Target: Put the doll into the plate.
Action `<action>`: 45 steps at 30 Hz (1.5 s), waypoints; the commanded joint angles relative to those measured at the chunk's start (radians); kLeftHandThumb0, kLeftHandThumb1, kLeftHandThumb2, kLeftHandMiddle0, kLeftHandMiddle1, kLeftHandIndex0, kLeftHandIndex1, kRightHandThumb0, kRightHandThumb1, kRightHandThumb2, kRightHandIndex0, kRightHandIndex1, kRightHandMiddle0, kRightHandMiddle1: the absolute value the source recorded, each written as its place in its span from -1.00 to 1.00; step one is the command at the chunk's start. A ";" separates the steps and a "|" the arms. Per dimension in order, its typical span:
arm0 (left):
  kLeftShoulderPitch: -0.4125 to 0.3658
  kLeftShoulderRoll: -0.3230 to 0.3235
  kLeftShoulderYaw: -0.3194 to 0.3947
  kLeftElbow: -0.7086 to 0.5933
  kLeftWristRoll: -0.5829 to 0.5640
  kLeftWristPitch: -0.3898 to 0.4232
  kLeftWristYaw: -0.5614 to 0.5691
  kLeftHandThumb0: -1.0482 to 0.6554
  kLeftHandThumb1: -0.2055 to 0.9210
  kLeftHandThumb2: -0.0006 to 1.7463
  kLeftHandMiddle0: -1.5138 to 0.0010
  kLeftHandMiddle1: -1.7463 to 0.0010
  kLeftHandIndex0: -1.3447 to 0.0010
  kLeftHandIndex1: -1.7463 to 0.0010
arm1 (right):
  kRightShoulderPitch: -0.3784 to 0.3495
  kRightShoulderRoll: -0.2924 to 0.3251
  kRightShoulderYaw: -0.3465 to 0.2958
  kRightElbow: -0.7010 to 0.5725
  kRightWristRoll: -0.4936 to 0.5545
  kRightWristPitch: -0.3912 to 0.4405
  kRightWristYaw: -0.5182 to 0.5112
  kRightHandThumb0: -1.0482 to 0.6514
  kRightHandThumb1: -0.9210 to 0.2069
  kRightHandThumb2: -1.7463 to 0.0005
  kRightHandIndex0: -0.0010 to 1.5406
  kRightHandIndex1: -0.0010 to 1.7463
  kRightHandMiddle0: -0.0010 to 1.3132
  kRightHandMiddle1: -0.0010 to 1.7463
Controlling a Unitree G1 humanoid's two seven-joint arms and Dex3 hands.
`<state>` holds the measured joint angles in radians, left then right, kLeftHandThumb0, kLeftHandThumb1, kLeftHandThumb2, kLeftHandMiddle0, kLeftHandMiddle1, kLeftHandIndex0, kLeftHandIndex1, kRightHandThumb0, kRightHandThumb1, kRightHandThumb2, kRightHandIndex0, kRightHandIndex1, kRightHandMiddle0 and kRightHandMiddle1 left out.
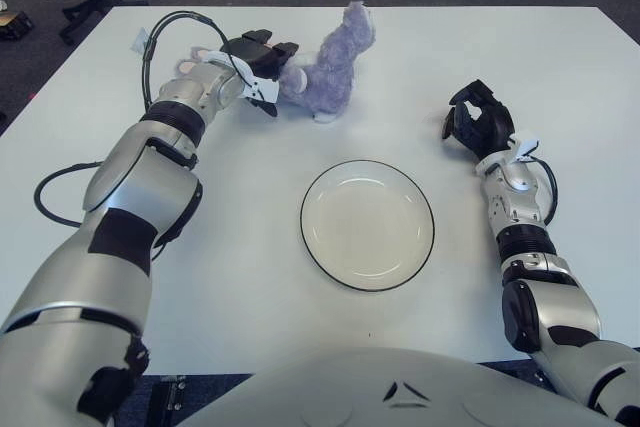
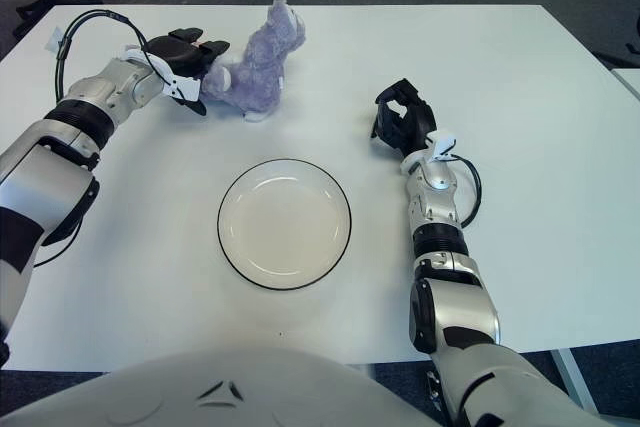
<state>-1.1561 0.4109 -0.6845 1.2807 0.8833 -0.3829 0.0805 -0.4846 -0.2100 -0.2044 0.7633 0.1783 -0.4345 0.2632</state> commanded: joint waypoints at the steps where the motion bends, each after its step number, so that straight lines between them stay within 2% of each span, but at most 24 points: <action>1: -0.004 -0.012 -0.032 0.030 0.031 0.021 -0.002 -0.42 0.74 -0.99 0.76 0.99 0.75 1.00 | 0.051 0.010 0.001 0.026 -0.001 0.029 0.004 -0.22 -0.57 0.04 0.13 1.00 -0.46 1.00; 17: 0.003 -0.034 -0.067 0.053 0.037 0.049 0.027 -0.47 0.78 -0.99 0.71 0.99 0.71 0.99 | 0.061 0.009 0.006 0.003 0.000 0.049 0.016 -0.21 -0.61 0.07 0.06 1.00 -0.48 1.00; 20: 0.014 -0.045 -0.077 0.057 0.046 0.059 0.062 -0.46 0.81 -0.99 0.65 0.98 0.60 0.96 | 0.061 0.009 0.008 0.000 0.000 0.052 0.019 -0.21 -0.61 0.07 0.06 1.00 -0.49 1.00; 28: 0.034 -0.057 -0.103 0.063 0.065 0.063 0.155 -0.42 0.88 -0.99 0.18 0.93 0.19 0.91 | 0.063 0.009 0.009 -0.007 0.001 0.062 0.026 -0.21 -0.62 0.08 0.05 1.00 -0.49 1.00; 29: 0.037 -0.058 -0.107 0.064 0.067 0.064 0.168 -0.40 0.89 -0.99 0.09 0.85 0.06 0.87 | 0.063 0.009 0.010 -0.007 0.000 0.063 0.026 -0.21 -0.62 0.08 0.05 1.00 -0.49 1.00; 30: 0.039 -0.059 -0.110 0.065 0.069 0.064 0.176 -0.39 0.90 -1.00 0.08 0.77 0.01 0.86 | 0.063 0.009 0.010 -0.008 0.000 0.064 0.026 -0.21 -0.62 0.08 0.04 1.00 -0.49 1.00; 32: 0.039 -0.060 -0.113 0.067 0.069 0.065 0.184 -0.37 0.91 -1.00 0.15 0.45 -0.09 0.82 | 0.063 0.009 0.010 -0.009 0.000 0.064 0.026 -0.21 -0.63 0.09 0.04 1.00 -0.50 1.00; 33: 0.050 -0.063 -0.115 0.069 0.071 0.067 0.213 -0.37 0.91 -1.00 0.18 0.36 -0.12 0.81 | 0.063 0.009 0.011 -0.009 0.000 0.065 0.027 -0.21 -0.63 0.09 0.04 1.00 -0.50 1.00; 34: 0.062 -0.066 -0.117 0.070 0.072 0.068 0.240 -0.37 0.91 -1.00 0.18 0.36 -0.12 0.81 | 0.063 0.008 0.011 -0.010 0.000 0.066 0.027 -0.21 -0.63 0.09 0.04 1.00 -0.50 1.00; 35: 0.073 -0.068 -0.118 0.072 0.072 0.067 0.267 -0.31 0.94 -0.97 0.24 0.09 -0.08 0.37 | 0.063 0.008 0.012 -0.011 -0.001 0.067 0.028 -0.21 -0.63 0.09 0.04 1.00 -0.50 1.00; 36: 0.081 -0.069 -0.120 0.074 0.072 0.066 0.285 -0.28 0.96 -0.94 0.31 -0.14 -0.04 0.07 | 0.064 0.008 0.012 -0.012 -0.001 0.067 0.028 -0.21 -0.63 0.09 0.04 1.00 -0.50 1.00; 37: 0.084 -0.069 -0.121 0.076 0.072 0.066 0.293 -0.26 0.98 -0.92 0.36 -0.29 -0.01 -0.12 | 0.064 0.008 0.012 -0.013 -0.001 0.068 0.028 -0.21 -0.63 0.09 0.04 1.00 -0.50 1.00; 41: 0.092 -0.069 -0.127 0.080 0.074 0.057 0.319 -0.22 1.00 -0.88 0.45 -0.58 0.04 -0.40 | 0.064 0.007 0.013 -0.015 -0.002 0.070 0.028 -0.21 -0.64 0.10 0.03 1.00 -0.50 1.00; 45: 0.098 -0.070 -0.132 0.082 0.075 0.051 0.333 -0.21 1.00 -0.86 0.52 -0.82 0.08 -0.47 | 0.064 0.006 0.014 -0.016 -0.002 0.073 0.030 -0.21 -0.64 0.10 0.03 1.00 -0.50 1.00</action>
<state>-1.1090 0.3521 -0.7950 1.3415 0.9334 -0.3098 0.4306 -0.4678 -0.2154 -0.1960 0.7246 0.1780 -0.3904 0.2908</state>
